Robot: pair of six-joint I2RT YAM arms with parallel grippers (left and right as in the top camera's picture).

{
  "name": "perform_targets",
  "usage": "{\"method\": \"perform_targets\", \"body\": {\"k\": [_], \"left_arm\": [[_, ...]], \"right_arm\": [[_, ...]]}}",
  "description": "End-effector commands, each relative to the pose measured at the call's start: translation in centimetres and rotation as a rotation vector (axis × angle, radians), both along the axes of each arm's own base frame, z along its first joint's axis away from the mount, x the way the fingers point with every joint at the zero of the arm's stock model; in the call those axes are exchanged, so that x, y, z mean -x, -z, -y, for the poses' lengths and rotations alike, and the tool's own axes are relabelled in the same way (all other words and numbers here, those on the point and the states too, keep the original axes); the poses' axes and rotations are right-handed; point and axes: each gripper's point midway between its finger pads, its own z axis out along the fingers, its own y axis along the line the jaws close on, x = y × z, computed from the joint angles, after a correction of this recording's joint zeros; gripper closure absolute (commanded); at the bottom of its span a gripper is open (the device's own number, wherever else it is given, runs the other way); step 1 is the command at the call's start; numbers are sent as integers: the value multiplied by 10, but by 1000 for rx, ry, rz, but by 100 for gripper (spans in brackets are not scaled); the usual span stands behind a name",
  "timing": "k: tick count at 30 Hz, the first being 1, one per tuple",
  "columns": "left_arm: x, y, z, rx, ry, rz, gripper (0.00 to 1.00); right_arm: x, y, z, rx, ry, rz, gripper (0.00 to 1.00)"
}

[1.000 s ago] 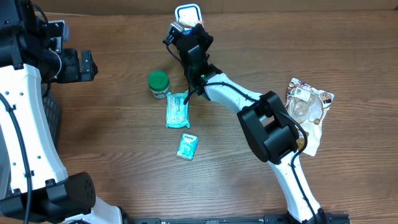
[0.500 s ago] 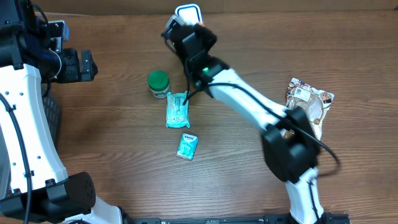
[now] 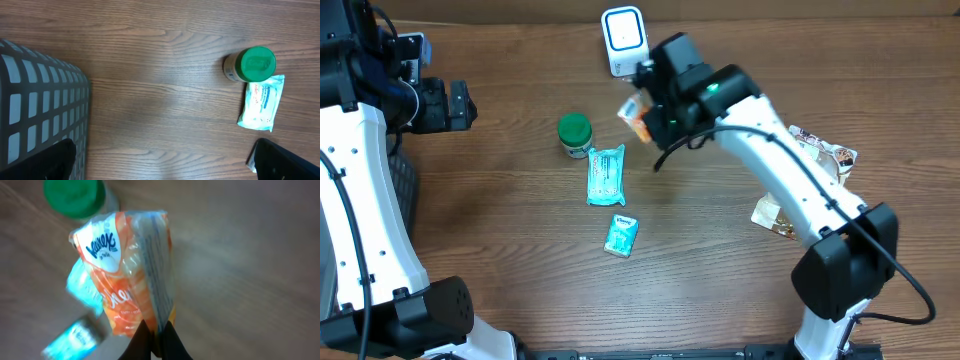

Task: Scan the item barcode
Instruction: 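Carry the Kleenex pack right and drop it beside the mushroom bag, then reach the right gripper to the small teal tissue pack and grasp it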

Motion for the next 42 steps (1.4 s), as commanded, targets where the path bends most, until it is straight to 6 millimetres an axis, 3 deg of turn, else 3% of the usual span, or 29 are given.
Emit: {"method": "perform_targets", "body": {"k": [1, 9, 13, 16, 19, 21, 23, 27, 33, 37, 42], "left_arm": [[0, -2, -2, -11, 12, 4, 1], [0, -2, -2, -11, 12, 4, 0], [0, -2, -2, -11, 12, 4, 0], [0, -2, -2, -11, 12, 4, 1], [0, -2, -2, -11, 12, 4, 0], [0, -2, -2, -11, 12, 4, 1], [0, -2, -2, -11, 12, 4, 0], [0, -2, -2, -11, 12, 4, 0], [0, -2, -2, -11, 12, 4, 0], [0, -2, -2, -11, 12, 4, 0], [0, -2, -2, -11, 12, 4, 0]], "right_arm": [[10, -3, 18, -137, 104, -167, 96], [7, 36, 132, -56, 464, -339, 96], [17, 63, 189, 9, 670, -406, 96], [29, 80, 218, 53, 753, -451, 96], [42, 93, 236, 71, 798, -497, 96], [50, 97, 242, 76, 812, -523, 84], [52, 98, 240, 62, 790, -536, 75], [48, 86, 211, -98, 670, -569, 64], [45, 65, 161, -321, 581, -629, 64], [50, 66, 131, -292, 494, -624, 70], [58, 73, 88, -222, 376, -583, 65]]}}
